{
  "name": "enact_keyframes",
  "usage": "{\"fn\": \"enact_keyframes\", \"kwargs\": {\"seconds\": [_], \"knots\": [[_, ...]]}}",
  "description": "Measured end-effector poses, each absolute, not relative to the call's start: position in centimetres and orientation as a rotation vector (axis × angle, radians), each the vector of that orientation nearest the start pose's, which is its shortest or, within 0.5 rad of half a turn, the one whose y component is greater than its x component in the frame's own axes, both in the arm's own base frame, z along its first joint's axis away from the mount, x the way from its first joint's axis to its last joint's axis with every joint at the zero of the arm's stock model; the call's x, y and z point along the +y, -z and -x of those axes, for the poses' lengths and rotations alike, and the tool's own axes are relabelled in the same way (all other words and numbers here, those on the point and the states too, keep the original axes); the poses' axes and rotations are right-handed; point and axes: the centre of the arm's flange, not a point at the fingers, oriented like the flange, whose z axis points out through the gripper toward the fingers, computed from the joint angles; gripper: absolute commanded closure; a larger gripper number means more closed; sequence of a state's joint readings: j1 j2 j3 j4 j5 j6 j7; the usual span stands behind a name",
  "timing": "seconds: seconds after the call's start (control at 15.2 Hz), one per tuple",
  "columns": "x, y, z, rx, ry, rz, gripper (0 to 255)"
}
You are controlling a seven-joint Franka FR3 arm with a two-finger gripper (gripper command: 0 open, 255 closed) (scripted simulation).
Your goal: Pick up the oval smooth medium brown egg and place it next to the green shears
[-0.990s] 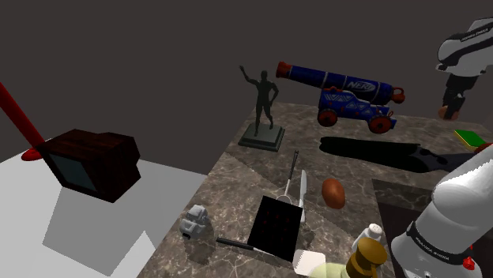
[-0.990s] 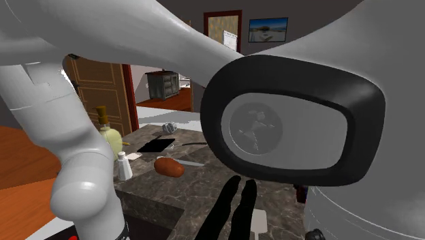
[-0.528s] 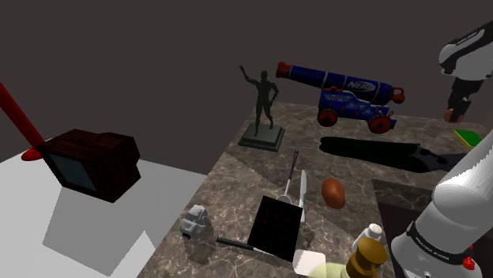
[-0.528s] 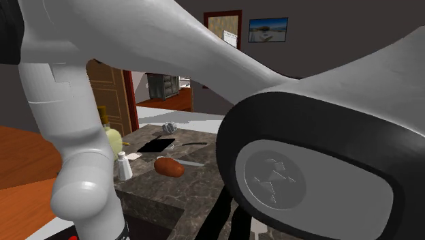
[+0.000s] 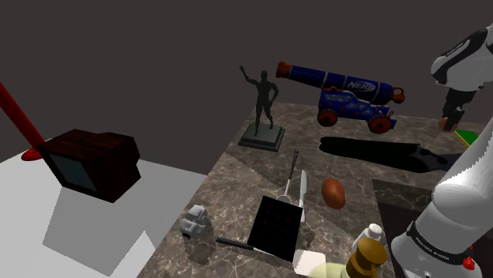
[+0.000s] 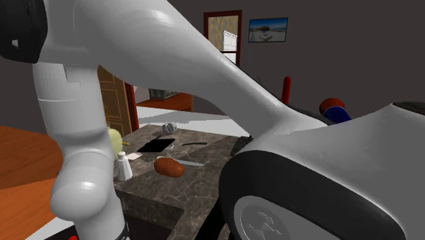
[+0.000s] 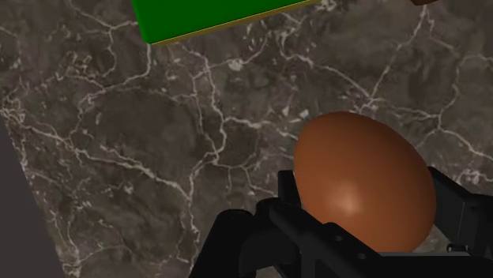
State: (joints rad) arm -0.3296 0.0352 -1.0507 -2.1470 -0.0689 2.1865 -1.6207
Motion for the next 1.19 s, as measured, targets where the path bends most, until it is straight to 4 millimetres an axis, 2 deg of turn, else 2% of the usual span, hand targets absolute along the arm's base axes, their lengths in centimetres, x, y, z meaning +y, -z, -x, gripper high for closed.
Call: {"fn": "enact_keyframes", "kwargs": {"seconds": [0.66,1.12,1.19], "knots": [[-53.3,-34.3,-10.1,-0.442,-0.136,3.136,255],[-53.3,-33.8,-10.2,-0.441,-0.135,3.136,255],[-53.3,-33.8,-10.2,-0.441,-0.135,3.136,0]]}}
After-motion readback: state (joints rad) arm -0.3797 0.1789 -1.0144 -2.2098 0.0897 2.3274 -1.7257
